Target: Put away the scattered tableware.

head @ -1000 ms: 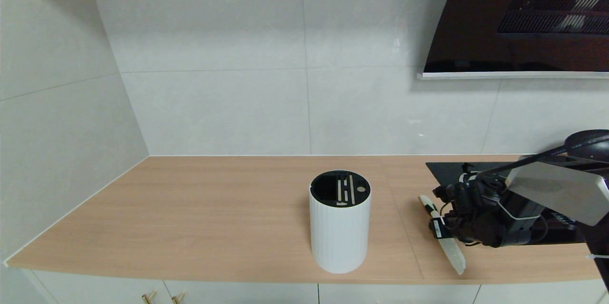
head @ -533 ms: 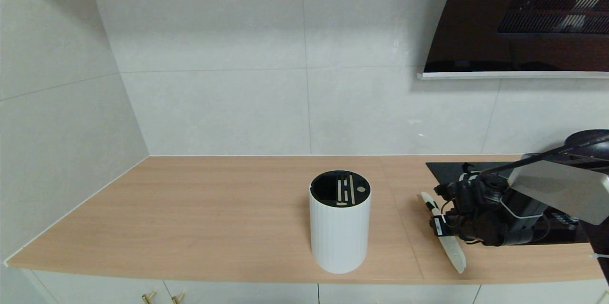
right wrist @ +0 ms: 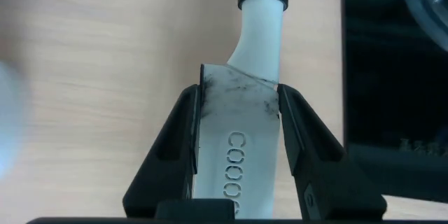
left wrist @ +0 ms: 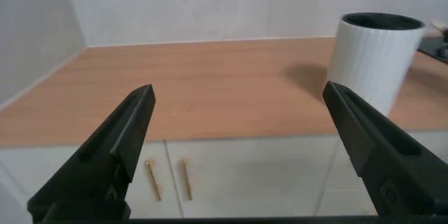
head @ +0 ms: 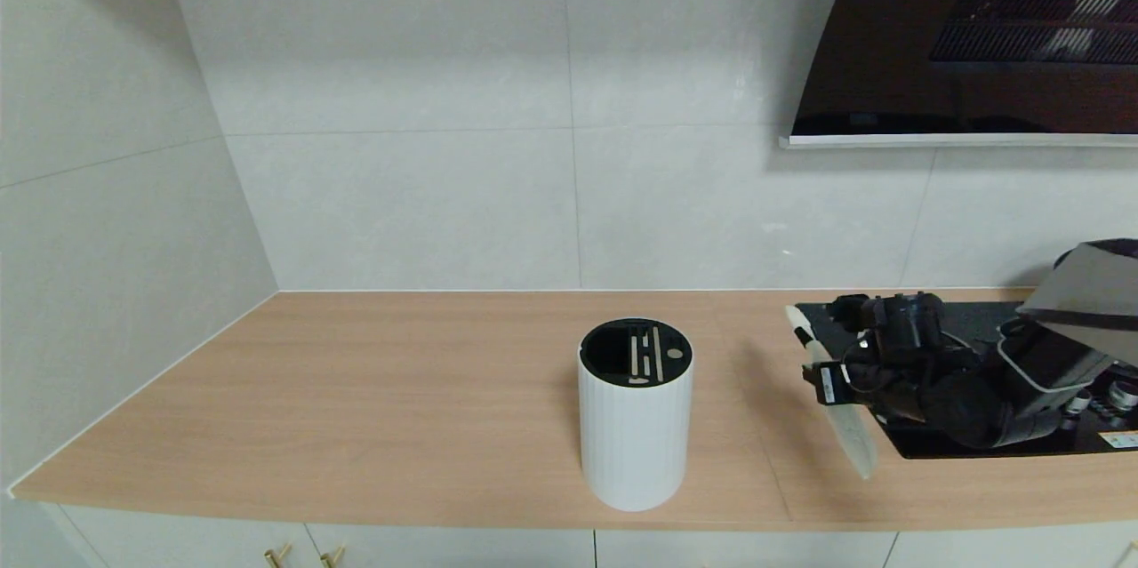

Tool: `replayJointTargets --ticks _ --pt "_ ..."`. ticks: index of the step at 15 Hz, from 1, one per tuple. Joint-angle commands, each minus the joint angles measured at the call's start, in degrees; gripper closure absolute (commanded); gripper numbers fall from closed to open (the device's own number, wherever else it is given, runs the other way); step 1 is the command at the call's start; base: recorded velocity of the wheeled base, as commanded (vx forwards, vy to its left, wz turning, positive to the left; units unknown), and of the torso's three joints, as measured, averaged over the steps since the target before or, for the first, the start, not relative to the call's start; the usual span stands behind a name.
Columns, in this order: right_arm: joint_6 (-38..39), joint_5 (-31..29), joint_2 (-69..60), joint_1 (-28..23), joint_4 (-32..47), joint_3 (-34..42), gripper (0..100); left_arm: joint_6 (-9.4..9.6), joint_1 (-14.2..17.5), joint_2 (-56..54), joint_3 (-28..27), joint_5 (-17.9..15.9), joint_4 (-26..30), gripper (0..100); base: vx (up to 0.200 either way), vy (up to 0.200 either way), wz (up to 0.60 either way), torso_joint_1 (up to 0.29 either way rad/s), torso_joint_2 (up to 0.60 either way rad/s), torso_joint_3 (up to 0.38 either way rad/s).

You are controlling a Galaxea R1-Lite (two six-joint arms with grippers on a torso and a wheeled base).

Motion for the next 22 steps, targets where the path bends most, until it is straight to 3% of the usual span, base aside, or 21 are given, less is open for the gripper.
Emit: replayJointTargets --ticks 1,3,6,7,8,10,11,12,13,16,18,19,20,22 --pt "1.3 -0.1 -13.1 3.8 0.1 0.4 100 -2.06 -1.1 8.5 -15.1 -12.8 7.6 0 0.000 0.000 0.00 0.000 0.00 0.000" --pt "1.3 -0.3 -17.7 7.2 0.5 -1.3 100 -2.06 -1.1 21.0 -22.9 -20.7 8.1 0 0.000 0.000 0.00 0.000 0.00 0.000" --pt "1.5 -0.6 -23.0 12.4 3.7 -3.5 100 -2.24 -1.4 39.5 -33.0 -28.3 7.8 0 0.000 0.000 0.00 0.000 0.00 0.000" --pt "2.7 -0.6 -25.3 15.0 4.0 -3.4 100 -3.03 -2.9 47.2 -36.9 -30.5 7.1 0 0.000 0.000 0.00 0.000 0.00 0.000" --pt "3.7 -0.8 -26.8 18.0 4.4 -3.0 100 -5.58 -6.4 52.7 -39.3 -30.6 5.5 0 0.000 0.000 0.00 0.000 0.00 0.000" --pt "4.6 -1.5 -29.7 22.6 7.4 -2.7 100 -13.05 -15.1 60.8 -39.5 -30.5 -1.7 0 0.000 0.000 0.00 0.000 0.00 0.000" --pt "6.5 -1.6 -30.7 25.6 9.0 -2.7 100 -16.39 -17.8 64.6 -38.6 -30.5 -6.3 0 0.000 0.000 0.00 0.000 0.00 0.000" --pt "6.7 -1.6 -30.8 26.1 9.4 -2.7 100 -16.74 -18.1 65.3 -38.4 -30.5 -7.0 0 0.000 0.000 0.00 0.000 0.00 0.000" --pt "8.3 -3.5 -31.0 31.0 10.6 -2.9 100 -20.78 -21.5 72.3 -36.6 -30.4 -17.4 0 0.000 0.000 0.00 0.000 0.00 0.000" --pt "10.6 -7.8 -29.7 38.1 10.4 -2.9 100 -31.51 -25.8 80.7 -31.9 -30.2 -37.2 0 0.000 0.000 0.00 0.000 0.00 0.000" --pt "12.5 -7.9 -29.0 41.2 10.3 -3.0 100 -34.76 -26.7 86.2 -28.0 -29.4 -49.1 0 0.000 0.000 0.00 0.000 0.00 0.000" --pt "13.7 -8.2 -28.2 43.3 10.2 -3.2 100 -36.08 -28.0 91.4 -25.9 -25.9 -58.5 0 0.000 0.000 0.00 0.000 0.00 0.000" --pt "14.0 -8.9 -27.8 44.4 10.1 -3.1 100 -36.78 -29.8 95.1 -25.6 -21.5 -64.3 0 0.000 0.000 0.00 0.000 0.00 0.000" --pt "14.1 -10.0 -27.1 45.7 8.8 -3.0 100 -36.87 -33.6 100.2 -25.8 -13.3 -70.8 0 0.000 0.000 0.00 0.000 0.00 0.000"
